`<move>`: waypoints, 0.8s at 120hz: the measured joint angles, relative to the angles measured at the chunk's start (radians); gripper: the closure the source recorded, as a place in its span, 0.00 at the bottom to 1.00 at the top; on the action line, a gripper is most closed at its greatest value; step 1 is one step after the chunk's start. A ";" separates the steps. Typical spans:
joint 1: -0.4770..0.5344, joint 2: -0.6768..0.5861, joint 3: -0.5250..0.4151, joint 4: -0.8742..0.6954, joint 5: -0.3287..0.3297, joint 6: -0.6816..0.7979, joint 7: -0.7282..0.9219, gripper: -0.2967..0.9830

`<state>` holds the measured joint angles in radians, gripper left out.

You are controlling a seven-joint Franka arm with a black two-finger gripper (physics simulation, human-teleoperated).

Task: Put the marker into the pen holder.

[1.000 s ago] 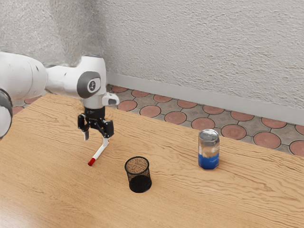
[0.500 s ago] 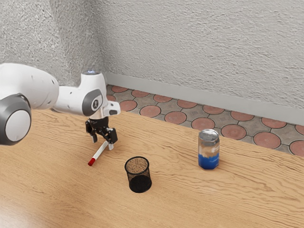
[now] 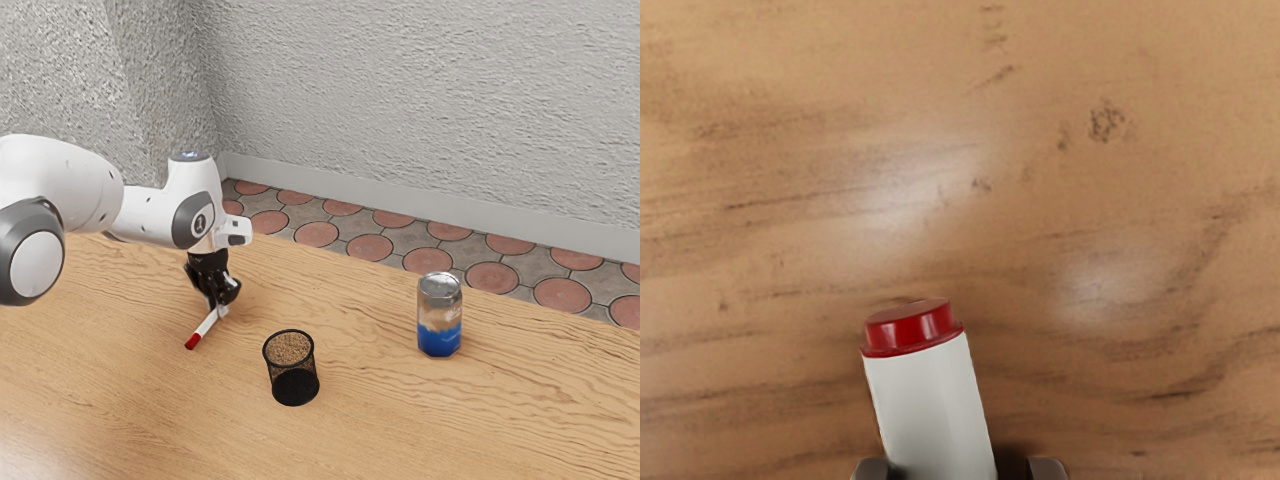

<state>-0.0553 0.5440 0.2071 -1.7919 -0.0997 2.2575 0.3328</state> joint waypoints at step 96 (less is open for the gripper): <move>-0.293 -0.397 -0.040 -0.165 0.163 0.026 -0.184 0.85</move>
<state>-0.3479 0.1474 0.1672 -1.9571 0.0632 2.2839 0.1492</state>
